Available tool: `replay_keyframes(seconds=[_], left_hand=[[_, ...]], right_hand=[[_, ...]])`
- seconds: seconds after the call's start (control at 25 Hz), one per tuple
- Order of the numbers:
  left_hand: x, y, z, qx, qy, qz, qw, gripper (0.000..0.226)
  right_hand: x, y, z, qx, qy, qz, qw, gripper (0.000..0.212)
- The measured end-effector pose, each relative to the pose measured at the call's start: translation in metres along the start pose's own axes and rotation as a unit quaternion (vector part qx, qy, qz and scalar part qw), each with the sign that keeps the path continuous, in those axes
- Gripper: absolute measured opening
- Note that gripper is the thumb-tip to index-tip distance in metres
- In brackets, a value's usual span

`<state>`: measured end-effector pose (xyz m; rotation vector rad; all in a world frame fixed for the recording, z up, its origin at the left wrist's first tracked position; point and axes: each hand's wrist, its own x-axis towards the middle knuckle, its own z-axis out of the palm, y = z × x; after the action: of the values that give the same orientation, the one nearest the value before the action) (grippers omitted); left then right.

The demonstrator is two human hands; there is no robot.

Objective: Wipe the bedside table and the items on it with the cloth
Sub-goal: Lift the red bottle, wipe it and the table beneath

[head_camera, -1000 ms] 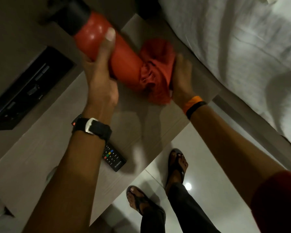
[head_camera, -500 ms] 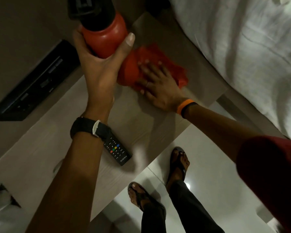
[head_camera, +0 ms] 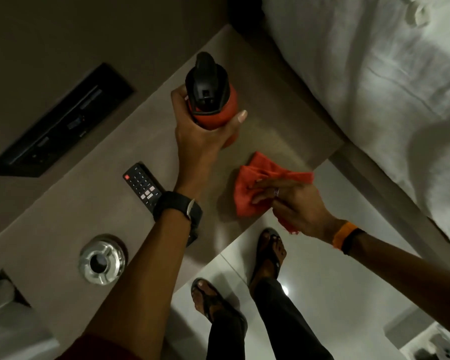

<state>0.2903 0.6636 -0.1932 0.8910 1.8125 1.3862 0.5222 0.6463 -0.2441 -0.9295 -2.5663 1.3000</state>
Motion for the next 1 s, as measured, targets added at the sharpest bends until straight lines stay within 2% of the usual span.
replay_keyframes(seconds=[0.08,0.12,0.24,0.36,0.4,0.44,0.56,0.6,0.68,0.72,0.84,0.88,0.92,1.0], left_hand=[[-0.007,-0.001,0.004,0.018,0.012,0.009,1.000,0.076],[-0.009,-0.003,0.006,0.025,0.020,0.011,0.999,0.077],[-0.009,-0.003,0.010,0.035,0.029,0.003,0.999,0.082],[-0.013,0.002,0.016,0.042,0.047,-0.002,0.998,0.085],[-0.016,0.003,0.018,0.046,0.052,-0.005,0.998,0.087],[-0.019,0.005,0.018,0.048,0.053,-0.012,0.997,0.093],[-0.041,0.005,0.009,0.048,0.025,-0.076,0.996,0.124],[-0.054,0.004,0.000,0.046,0.024,-0.105,0.993,0.124],[-0.087,0.000,-0.022,0.014,0.031,-0.146,0.989,0.107],[-0.107,-0.003,-0.035,-0.022,0.030,-0.176,0.984,0.098],[-0.154,-0.008,-0.072,-0.121,-0.014,-0.284,0.951,0.083],[-0.167,-0.008,-0.084,-0.119,-0.022,-0.275,0.954,0.081],[-0.181,-0.009,-0.101,-0.098,-0.008,-0.232,0.968,0.081],[-0.203,-0.003,-0.133,-0.061,0.036,-0.141,0.987,0.068]], right_hand=[[-0.003,-0.009,-0.005,0.162,0.037,0.129,0.978,0.032],[-0.004,-0.010,-0.008,0.262,0.051,0.197,0.943,0.034],[-0.005,-0.014,-0.014,0.514,0.073,0.310,0.796,0.028],[-0.009,-0.026,-0.015,0.712,0.080,0.309,0.625,0.037],[-0.010,-0.032,-0.014,0.741,0.081,0.300,0.595,0.037],[-0.011,-0.038,-0.010,0.754,0.083,0.287,0.585,0.034],[-0.012,-0.057,0.000,0.739,0.106,0.261,0.612,0.029],[-0.012,-0.065,0.003,0.740,0.109,0.263,0.610,0.038],[-0.011,-0.081,0.010,0.755,0.082,0.251,0.600,0.066],[-0.010,-0.092,0.015,0.759,0.071,0.241,0.601,0.069],[-0.004,-0.128,0.032,0.755,0.044,0.254,0.603,0.058],[-0.001,-0.143,0.038,0.741,0.036,0.266,0.616,0.056],[0.002,-0.162,0.048,0.720,0.028,0.274,0.637,0.055],[0.008,-0.203,0.068,0.648,0.024,0.278,0.709,0.045]])
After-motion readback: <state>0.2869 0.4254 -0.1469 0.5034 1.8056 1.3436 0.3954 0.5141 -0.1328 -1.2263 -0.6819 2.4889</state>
